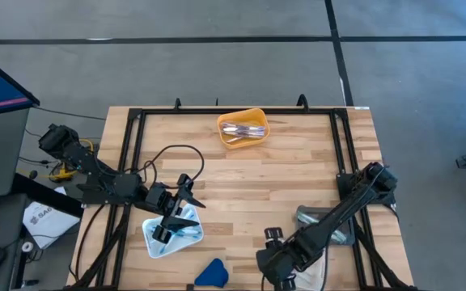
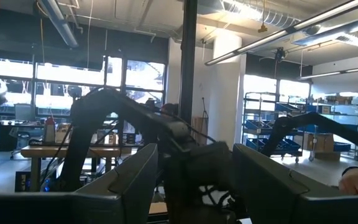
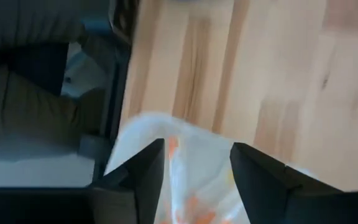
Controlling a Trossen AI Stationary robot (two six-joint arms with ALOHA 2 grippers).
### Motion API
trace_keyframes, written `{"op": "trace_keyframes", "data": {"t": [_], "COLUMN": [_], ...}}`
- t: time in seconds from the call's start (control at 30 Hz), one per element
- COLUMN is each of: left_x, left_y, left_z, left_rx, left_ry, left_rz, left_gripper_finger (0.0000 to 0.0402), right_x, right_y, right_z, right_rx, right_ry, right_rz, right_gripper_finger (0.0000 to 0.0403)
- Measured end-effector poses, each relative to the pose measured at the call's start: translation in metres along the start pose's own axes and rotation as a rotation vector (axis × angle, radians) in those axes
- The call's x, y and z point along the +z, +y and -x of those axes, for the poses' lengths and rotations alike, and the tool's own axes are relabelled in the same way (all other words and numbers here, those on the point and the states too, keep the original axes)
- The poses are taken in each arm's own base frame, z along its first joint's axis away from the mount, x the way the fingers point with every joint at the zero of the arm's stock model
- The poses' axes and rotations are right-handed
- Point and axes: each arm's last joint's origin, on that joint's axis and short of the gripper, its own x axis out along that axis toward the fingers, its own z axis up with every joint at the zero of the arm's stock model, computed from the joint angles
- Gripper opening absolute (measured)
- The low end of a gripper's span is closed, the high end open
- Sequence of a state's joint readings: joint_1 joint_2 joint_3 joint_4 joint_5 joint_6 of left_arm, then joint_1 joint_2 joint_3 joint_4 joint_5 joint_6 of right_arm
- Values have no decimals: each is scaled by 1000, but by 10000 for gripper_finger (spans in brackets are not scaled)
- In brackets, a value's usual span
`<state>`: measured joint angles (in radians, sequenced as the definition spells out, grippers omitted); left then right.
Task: Pick & Place Toothbrushes
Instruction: Adjust the right white bin
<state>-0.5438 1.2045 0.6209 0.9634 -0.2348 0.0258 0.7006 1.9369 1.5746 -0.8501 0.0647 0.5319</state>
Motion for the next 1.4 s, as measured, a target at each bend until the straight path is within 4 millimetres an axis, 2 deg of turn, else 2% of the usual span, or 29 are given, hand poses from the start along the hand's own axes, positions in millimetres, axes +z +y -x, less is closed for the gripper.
{"op": "trace_keyframes", "data": {"t": [0.17,0.27,0.37,0.53,0.97,1.4], "left_x": [0,0,0,-1,-1,-1], "left_y": [0,0,0,0,0,0], "left_z": [0,0,0,0,0,0], "left_rx": [0,0,0,0,2,2], "left_ry": [0,0,3,6,5,6], "left_rz": [0,0,-1,-2,-2,-2], "left_gripper_finger": [204,204,204,204,204,204], "right_x": [26,33,29,16,-11,-23], "right_y": [-5,-17,-28,-27,-9,3], "right_z": [9,7,-1,-12,-27,-29], "right_rx": [-88,-112,-127,-85,-2,70], "right_ry": [-237,-263,-217,-143,-30,54], "right_rz": [37,-17,-113,-162,-188,-184], "right_gripper_finger": [156,131,92,11,2,1]}}
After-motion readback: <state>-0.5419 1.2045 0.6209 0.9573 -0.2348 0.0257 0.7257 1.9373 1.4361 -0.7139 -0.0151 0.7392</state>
